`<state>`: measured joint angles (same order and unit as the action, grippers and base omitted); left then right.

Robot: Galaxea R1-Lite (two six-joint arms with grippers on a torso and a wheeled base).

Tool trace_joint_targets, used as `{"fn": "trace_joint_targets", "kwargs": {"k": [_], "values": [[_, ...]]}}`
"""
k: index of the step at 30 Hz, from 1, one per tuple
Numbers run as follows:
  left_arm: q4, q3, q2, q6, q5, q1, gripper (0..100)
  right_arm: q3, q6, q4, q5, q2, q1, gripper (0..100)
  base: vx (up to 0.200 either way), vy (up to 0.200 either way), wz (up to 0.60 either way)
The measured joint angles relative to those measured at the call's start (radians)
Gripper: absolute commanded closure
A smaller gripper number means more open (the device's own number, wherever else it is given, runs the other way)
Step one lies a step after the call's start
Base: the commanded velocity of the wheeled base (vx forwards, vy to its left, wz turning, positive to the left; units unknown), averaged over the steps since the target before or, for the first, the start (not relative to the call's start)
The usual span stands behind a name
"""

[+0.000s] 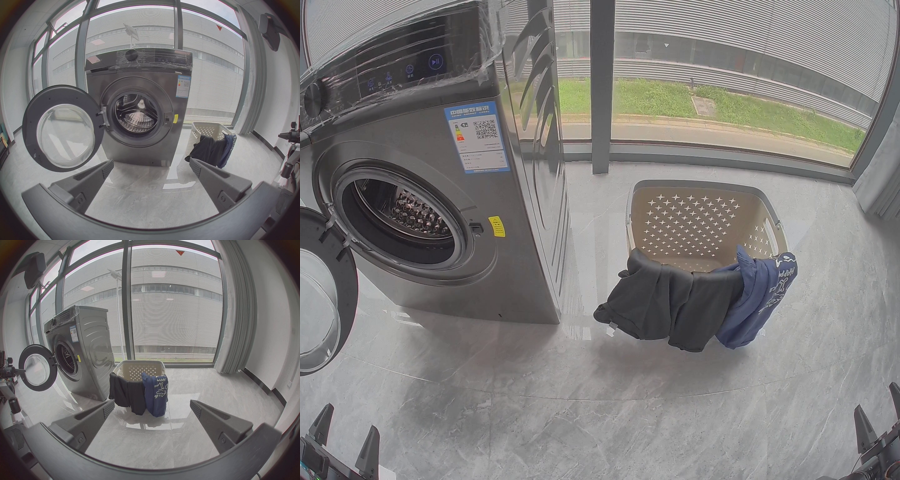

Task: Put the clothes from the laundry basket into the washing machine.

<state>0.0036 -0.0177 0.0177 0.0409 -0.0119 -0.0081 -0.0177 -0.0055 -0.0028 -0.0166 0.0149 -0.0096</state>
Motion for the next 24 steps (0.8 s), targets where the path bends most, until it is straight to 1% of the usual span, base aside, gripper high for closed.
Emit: {"fn": "trace_joint_targets", "kwargs": {"k": [2, 20, 24], "values": [[0.000, 0.000, 0.000, 0.000, 0.000, 0.000, 0, 0.000, 0.000, 0.000, 0.000, 0.000, 0.000, 0, 0.000, 0.000, 0.00], [0.000, 0.000, 0.000, 0.000, 0.000, 0.002, 0, 0.000, 0.000, 0.000, 0.000, 0.000, 0.001, 0, 0.000, -0.200, 0.00], [0.000, 0.000, 0.000, 0.000, 0.000, 0.002, 0, 0.000, 0.000, 0.000, 0.000, 0.000, 0.000, 0, 0.000, 0.000, 0.00]]}}
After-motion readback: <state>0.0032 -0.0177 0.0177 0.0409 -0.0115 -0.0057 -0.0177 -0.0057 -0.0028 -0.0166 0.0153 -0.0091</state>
